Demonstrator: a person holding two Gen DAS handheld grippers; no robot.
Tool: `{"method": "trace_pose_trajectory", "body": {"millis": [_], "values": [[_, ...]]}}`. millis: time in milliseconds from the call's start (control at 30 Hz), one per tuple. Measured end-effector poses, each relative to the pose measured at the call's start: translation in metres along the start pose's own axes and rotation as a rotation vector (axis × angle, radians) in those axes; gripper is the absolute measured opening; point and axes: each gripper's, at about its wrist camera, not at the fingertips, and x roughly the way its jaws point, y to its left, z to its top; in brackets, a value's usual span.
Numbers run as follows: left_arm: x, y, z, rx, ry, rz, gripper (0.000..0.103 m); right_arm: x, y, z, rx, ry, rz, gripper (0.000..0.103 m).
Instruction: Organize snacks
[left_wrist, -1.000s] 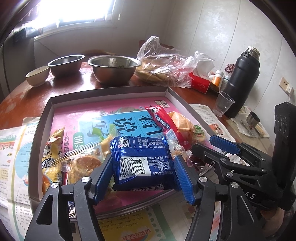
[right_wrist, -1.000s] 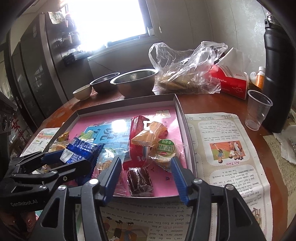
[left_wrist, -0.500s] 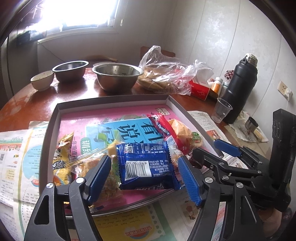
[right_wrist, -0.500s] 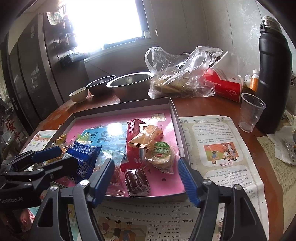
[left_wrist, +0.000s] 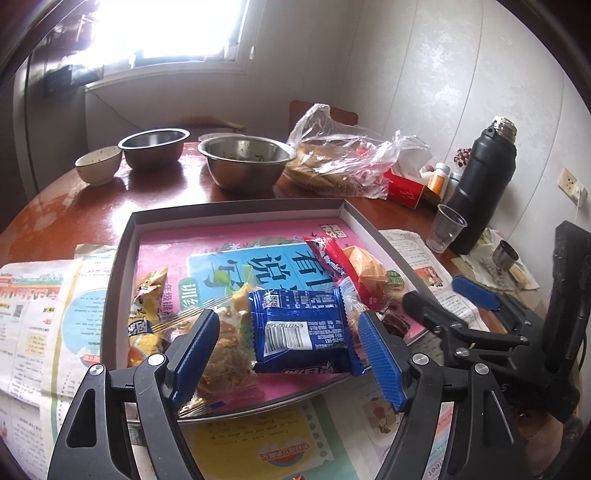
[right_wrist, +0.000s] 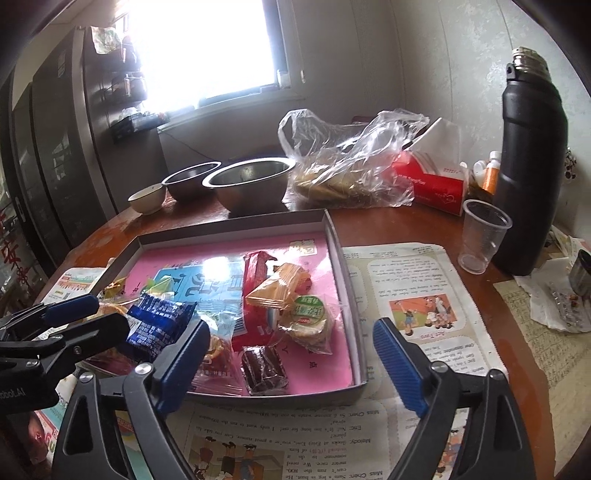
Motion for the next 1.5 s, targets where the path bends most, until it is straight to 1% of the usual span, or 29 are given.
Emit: {"method": "trace_pose_trajectory", "body": {"millis": [133, 400, 567, 833, 1000, 1167, 1233, 1333, 1500], "values": [[-0.008, 0.001, 0.001, -0.011, -0.013, 0.009, 0.079, -0.012, 0.001, 0.003, -0.012, -0.046, -0.008, 0.099], [-0.03, 0.001, 0.0, -0.018, -0.051, 0.045, 0.079, -0.04, 0.007, 0.007, -0.021, -0.116, 0.02, 0.101], [-0.039, 0.003, -0.002, -0.025, -0.06, 0.076, 0.08, -0.051, 0.011, 0.005, -0.019, -0.131, 0.03, 0.101], [-0.052, 0.002, -0.009, -0.022, -0.07, 0.112, 0.08, -0.065, 0.014, 0.0, -0.019, -0.143, 0.039, 0.101], [-0.057, -0.001, -0.017, -0.018, -0.066, 0.133, 0.08, -0.072, 0.017, -0.008, -0.02, -0.136, 0.061, 0.101], [-0.06, -0.005, -0.029, -0.01, -0.046, 0.153, 0.08, -0.075, 0.019, -0.017, -0.014, -0.12, 0.069, 0.101], [-0.061, -0.005, -0.035, -0.015, -0.033, 0.148, 0.08, -0.075, 0.02, -0.022, -0.012, -0.108, 0.072, 0.101], [-0.06, -0.003, -0.043, -0.02, -0.012, 0.179, 0.08, -0.076, 0.022, -0.028, -0.012, -0.091, 0.076, 0.101], [-0.061, 0.002, -0.063, -0.05, 0.01, 0.205, 0.08, -0.078, 0.024, -0.041, -0.005, -0.073, 0.071, 0.101]]}}
